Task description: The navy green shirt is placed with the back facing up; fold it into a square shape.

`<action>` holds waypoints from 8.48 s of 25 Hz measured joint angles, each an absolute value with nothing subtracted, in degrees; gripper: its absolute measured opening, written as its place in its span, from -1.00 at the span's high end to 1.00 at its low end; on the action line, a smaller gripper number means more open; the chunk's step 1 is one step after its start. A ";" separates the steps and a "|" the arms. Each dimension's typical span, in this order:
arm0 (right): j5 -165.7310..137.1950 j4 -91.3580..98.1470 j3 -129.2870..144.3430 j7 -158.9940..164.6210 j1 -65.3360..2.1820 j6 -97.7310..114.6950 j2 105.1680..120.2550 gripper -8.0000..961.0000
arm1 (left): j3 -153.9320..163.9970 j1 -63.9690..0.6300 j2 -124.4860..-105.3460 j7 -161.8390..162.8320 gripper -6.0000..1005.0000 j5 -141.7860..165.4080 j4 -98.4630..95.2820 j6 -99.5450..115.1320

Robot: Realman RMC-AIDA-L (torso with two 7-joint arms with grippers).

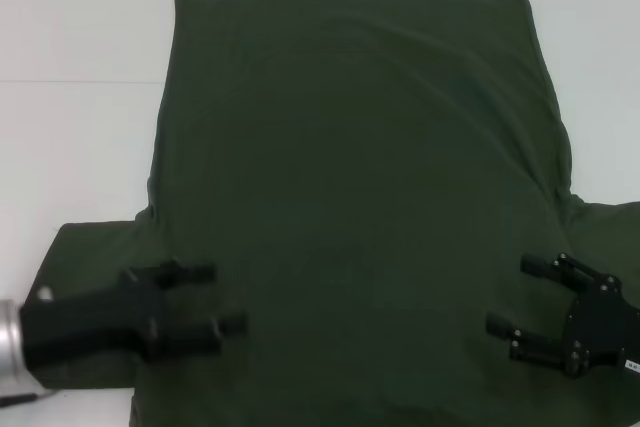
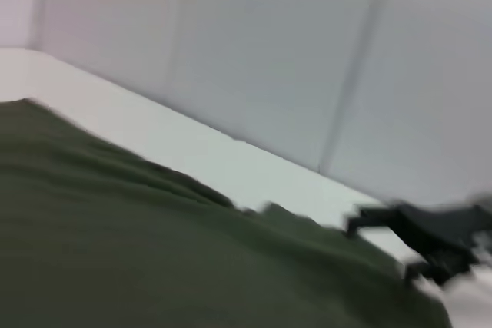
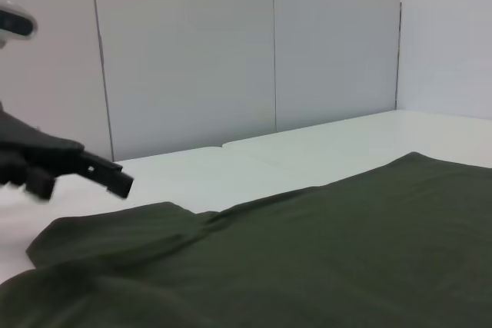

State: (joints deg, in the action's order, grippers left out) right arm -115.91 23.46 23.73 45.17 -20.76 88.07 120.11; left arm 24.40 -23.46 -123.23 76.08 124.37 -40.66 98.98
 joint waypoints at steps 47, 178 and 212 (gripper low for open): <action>-115.75 23.67 23.47 47.36 -21.21 89.21 119.96 -0.94 | 9.46 -27.40 -113.63 147.66 -0.88 154.75 -49.21 94.52; -115.82 23.43 21.62 47.46 -20.55 93.51 120.01 -0.94 | 15.92 -37.75 -110.56 148.18 0.94 152.06 -53.24 99.50; -115.92 22.76 21.71 47.46 -20.47 93.73 120.05 -0.94 | 23.60 -37.76 -118.45 140.27 0.43 136.98 -34.62 86.33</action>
State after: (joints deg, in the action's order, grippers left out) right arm -115.92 22.76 21.71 47.46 -20.47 93.73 120.05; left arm 23.60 -37.76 -118.45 140.27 136.98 -34.62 86.33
